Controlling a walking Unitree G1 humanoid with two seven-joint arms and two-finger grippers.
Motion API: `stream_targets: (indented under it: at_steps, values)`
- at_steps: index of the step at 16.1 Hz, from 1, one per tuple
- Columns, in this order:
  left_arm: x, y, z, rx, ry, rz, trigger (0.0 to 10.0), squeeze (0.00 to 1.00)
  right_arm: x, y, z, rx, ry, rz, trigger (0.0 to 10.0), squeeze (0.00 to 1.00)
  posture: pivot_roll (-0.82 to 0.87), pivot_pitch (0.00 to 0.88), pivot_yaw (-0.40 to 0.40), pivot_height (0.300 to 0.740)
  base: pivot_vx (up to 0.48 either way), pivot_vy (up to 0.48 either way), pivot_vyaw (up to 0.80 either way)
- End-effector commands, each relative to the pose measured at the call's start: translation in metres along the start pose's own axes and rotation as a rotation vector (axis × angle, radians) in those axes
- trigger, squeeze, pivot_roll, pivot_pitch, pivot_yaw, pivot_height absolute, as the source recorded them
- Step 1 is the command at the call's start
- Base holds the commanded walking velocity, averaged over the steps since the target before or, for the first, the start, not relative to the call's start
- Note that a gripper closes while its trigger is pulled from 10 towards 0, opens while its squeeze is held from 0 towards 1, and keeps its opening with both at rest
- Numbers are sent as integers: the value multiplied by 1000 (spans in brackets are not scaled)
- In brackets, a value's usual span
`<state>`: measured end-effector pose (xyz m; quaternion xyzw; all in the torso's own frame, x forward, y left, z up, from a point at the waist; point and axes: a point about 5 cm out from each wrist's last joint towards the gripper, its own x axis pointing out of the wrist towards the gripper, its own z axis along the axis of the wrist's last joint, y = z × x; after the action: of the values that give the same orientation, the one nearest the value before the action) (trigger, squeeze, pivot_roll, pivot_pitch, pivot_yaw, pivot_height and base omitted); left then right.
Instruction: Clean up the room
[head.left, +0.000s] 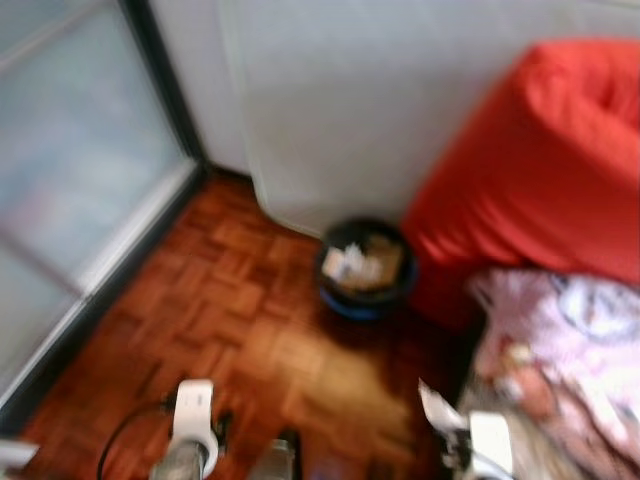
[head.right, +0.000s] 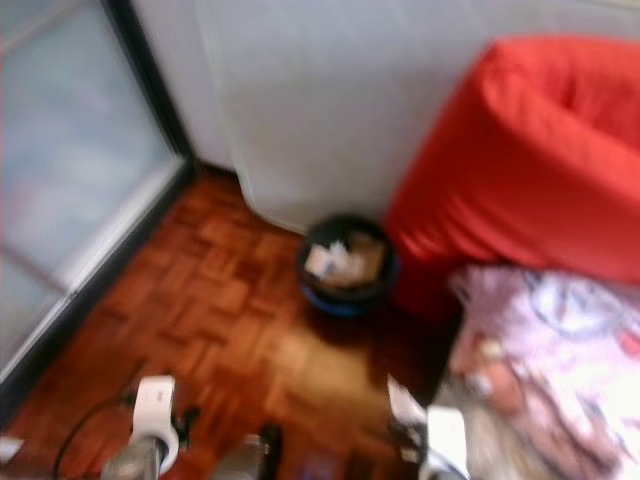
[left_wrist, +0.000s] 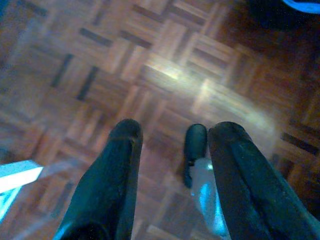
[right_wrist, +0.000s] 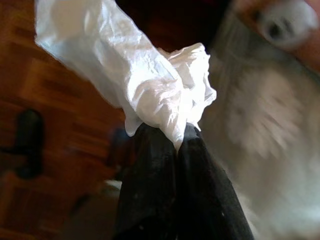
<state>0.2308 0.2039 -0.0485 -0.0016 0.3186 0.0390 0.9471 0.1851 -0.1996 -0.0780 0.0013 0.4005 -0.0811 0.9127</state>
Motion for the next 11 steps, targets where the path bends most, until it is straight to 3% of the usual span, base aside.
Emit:
stream_targets:
  at_steps: [1, 6, 11]
  values:
    - [-3, 0, -11, 0, 45, -4, 10000, 0, -4, -4, -16, 27, 52, -20, 10000, 0, 135, 213, -1, 740, 0, 0, 0]
    - [2, 6, 4, 32, 27, -1, 10000, 0, 1, 6, -1, 79, 24, -18, 10000, 0, 136, 140, 45, 740, 0, 0, 0]
    - [8, -2, 20, 42, 0, -17, 10000, 0, 5, 6, 15, 95, -7, -18, 10000, 0, 125, 90, 45, 740, 0, 0, 0]
